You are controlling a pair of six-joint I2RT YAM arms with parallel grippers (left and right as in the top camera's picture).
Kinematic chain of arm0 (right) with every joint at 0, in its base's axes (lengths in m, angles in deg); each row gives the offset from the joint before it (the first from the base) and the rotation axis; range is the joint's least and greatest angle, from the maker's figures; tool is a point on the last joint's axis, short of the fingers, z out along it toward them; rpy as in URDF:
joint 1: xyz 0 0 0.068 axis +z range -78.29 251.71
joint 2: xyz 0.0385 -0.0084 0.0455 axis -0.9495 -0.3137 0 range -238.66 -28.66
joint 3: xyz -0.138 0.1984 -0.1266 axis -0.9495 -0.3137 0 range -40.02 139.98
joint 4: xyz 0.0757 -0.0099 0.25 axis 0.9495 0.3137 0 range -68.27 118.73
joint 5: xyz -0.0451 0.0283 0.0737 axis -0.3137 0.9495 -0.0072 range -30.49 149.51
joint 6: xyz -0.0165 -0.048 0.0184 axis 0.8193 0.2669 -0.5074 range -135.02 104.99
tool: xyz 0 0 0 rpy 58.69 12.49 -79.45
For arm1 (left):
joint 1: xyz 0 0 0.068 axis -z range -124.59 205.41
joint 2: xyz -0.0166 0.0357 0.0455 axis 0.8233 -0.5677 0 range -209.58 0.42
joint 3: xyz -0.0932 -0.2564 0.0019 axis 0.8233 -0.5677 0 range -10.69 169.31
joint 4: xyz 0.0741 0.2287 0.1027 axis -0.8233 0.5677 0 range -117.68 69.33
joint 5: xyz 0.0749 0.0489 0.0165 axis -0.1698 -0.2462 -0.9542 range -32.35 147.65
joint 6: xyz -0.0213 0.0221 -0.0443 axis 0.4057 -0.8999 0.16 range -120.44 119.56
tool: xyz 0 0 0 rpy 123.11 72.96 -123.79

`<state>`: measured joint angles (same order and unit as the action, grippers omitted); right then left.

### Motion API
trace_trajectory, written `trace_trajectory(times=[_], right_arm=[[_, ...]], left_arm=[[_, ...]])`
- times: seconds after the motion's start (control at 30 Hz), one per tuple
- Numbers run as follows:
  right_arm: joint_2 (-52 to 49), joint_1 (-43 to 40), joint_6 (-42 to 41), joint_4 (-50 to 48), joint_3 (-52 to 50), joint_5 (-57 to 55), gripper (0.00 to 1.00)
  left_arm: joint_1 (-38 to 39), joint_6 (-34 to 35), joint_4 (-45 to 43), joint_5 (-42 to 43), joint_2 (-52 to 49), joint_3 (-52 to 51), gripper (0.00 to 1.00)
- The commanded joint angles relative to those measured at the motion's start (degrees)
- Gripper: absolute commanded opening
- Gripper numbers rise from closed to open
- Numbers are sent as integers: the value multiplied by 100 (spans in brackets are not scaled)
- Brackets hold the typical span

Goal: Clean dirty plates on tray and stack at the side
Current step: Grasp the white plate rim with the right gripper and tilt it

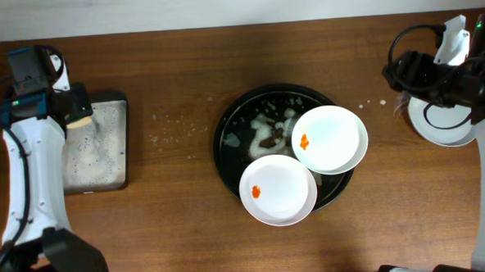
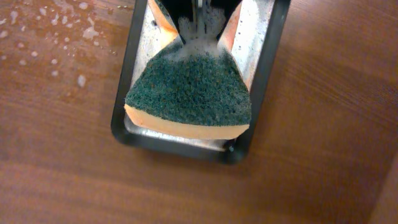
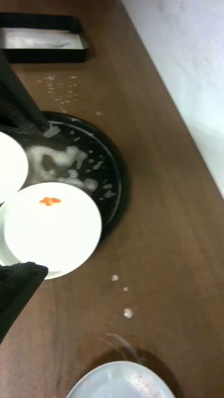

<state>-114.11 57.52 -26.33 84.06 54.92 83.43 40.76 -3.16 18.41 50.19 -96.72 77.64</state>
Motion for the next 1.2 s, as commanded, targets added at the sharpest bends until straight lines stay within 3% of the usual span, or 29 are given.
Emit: trace_trajectory(times=[0.0,0.1,0.17,0.27,0.33,0.43,0.53,0.6,0.67,0.87,0.97,1.17], right_arm=[[2,33,254,267,9,-61,67],[-94,33,256,433,-164,-61,67],[-223,31,254,525,-232,-61,67],[-413,31,251,629,-254,-63,67],[-590,33,203,723,-254,-343,67],[-953,74,153,778,-494,-820,65],[-1329,79,-74,564,-981,-1329,57],[-1622,81,-72,87,-1456,-1261,43],[-1777,81,-72,-315,-1814,-1123,42],[-1978,181,-13,-1434,-2677,-654,37],[-1982,181,-271,-1746,-2905,-651,30],[-1982,181,-442,-2216,-3209,-638,17]], left_arm=[[-15,57,22,42,-542,-125,0],[-2,55,146,446,-636,-111,0],[98,57,308,1174,-485,35,0],[610,70,404,2667,-144,238,0],[1360,459,136,3084,-57,254,0],[2771,782,-610,3053,-361,251,0],[3860,1211,-1493,2865,-955,251,0],[4454,1491,-2072,2868,-1506,251,0],[4859,1812,-2481,2870,-1974,251,0],[5357,2009,-2909,2872,-2496,251,0],[5532,2013,-2800,2868,-2498,251,0],[5665,2719,-2496,2719,-2769,251,0]])
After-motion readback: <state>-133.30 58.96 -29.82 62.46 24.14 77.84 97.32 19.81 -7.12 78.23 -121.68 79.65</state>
